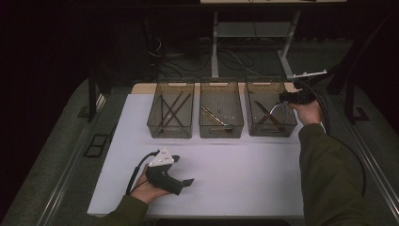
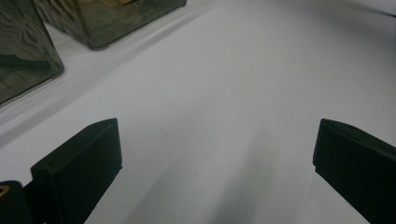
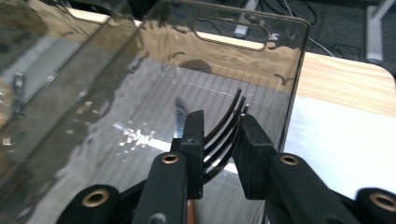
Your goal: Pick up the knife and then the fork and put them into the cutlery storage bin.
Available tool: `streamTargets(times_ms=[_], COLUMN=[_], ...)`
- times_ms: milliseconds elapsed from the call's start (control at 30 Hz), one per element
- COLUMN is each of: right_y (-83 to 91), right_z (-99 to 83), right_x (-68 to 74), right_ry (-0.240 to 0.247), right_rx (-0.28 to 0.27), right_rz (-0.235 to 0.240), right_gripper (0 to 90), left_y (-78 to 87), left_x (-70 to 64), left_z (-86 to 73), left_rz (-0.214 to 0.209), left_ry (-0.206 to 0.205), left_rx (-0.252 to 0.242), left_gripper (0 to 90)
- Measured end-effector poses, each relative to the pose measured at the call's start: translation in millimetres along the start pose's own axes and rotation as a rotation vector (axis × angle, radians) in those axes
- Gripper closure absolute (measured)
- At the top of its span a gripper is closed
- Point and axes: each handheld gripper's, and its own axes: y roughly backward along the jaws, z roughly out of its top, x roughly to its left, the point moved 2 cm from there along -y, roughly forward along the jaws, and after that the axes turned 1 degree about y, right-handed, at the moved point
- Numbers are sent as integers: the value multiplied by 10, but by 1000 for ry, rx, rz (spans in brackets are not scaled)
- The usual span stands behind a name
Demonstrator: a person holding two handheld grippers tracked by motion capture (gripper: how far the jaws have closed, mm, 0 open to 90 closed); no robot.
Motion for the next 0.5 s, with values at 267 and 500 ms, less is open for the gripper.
streamTargets(times_ms=[267, 500], right_y=[-166, -199], right_z=[-67, -94], right_x=[8, 36], right_ry=[-11, 11], right_rx=[19, 29], right_rz=[-57, -97], right_gripper=[629, 559], left_y=[-14, -27], left_x=[-11, -17], left_z=[2, 1], left_rz=[-1, -3], left_ry=[-6, -4], left_rx=[5, 10], left_gripper=[0, 0])
